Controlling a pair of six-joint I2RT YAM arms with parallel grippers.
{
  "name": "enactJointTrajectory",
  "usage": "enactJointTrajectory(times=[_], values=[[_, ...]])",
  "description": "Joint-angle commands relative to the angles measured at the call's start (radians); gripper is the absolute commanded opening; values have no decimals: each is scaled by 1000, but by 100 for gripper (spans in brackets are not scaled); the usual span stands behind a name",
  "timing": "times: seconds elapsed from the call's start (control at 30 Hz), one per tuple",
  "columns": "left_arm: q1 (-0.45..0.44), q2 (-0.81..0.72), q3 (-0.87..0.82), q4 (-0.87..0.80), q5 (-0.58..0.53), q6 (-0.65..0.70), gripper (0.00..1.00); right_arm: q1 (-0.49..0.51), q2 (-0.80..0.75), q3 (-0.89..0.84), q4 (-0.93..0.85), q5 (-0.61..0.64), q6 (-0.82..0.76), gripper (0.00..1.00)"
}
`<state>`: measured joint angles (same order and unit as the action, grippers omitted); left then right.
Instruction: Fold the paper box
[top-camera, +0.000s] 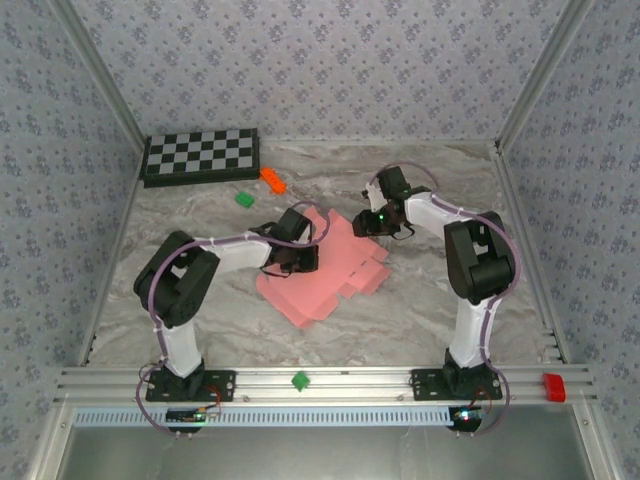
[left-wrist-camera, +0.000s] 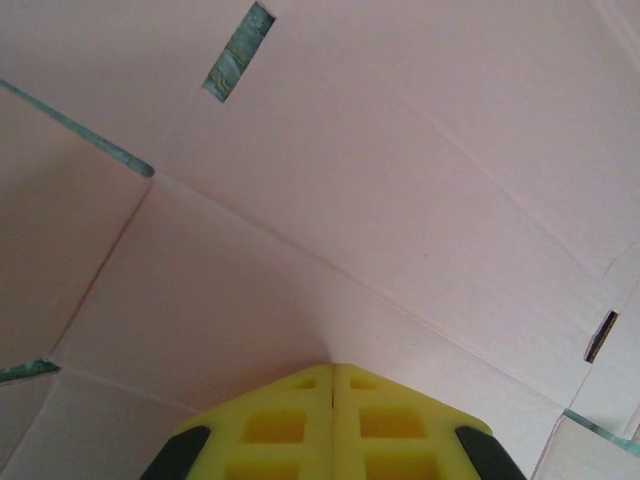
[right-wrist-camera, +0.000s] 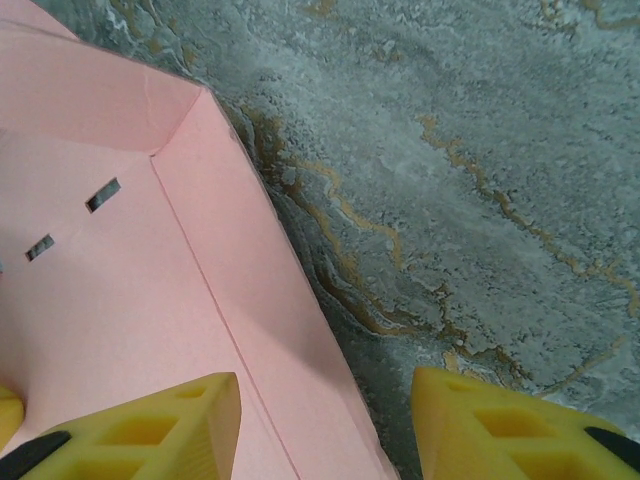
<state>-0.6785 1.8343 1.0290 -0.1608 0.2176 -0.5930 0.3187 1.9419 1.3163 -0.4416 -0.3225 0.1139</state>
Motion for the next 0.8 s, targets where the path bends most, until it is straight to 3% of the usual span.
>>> enactJointTrajectory(times=[0.0, 0.27, 0.77], values=[[-1, 14, -49, -40, -14, -16, 0, -11, 20, 26, -41, -18, -23, 50], [0, 14, -47, -43, -16, -10, 0, -20, 50, 39, -64, -29, -40, 49], [-3, 21, -32, -57, -23, -5, 0, -23, 74, 57, -67, -128, -61, 36]])
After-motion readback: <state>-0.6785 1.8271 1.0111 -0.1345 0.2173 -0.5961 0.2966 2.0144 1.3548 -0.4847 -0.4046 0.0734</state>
